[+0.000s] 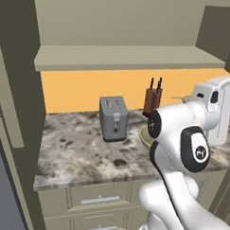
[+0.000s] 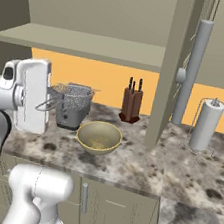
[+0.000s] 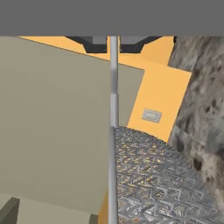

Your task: Open the cabinet and setup a tea strainer by placing it in the bowl upright.

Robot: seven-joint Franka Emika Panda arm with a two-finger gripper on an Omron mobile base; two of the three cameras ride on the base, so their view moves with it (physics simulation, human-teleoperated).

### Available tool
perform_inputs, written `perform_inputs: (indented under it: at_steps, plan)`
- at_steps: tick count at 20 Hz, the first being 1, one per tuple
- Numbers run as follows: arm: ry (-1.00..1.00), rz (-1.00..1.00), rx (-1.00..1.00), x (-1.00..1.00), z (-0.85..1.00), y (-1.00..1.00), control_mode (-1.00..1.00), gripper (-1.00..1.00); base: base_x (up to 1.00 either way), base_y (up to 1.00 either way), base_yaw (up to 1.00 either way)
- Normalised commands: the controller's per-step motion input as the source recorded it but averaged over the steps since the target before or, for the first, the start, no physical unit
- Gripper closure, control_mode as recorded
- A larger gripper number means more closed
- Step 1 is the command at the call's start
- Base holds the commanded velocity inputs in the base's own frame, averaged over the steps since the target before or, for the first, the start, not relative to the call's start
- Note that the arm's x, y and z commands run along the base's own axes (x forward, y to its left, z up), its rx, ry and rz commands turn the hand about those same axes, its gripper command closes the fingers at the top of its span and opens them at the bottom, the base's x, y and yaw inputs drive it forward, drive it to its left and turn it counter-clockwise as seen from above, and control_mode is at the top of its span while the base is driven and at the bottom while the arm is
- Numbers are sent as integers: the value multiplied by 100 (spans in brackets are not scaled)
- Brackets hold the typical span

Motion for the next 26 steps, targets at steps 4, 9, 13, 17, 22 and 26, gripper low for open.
perform_inputs:
  at_steps: [4, 9, 13, 17, 22, 26]
  plan:
    - [0, 2, -13, 0, -46, -33, -100, 100, 0, 0, 0]
    - [0, 15, -4, 3, -59, -47, -100, 100, 0, 0, 0]
    - [0, 26, -1, 22, -56, -67, -100, 100, 0, 0, 0]
    - [0, 35, -1, 44, -47, -74, -100, 100, 0, 0, 0]
    - [0, 41, -4, 37, -45, -41, -100, 100, 0, 0, 0]
    - [-18, 53, 1, 15, -40, -28, -100, 100, 0, 0, 0]
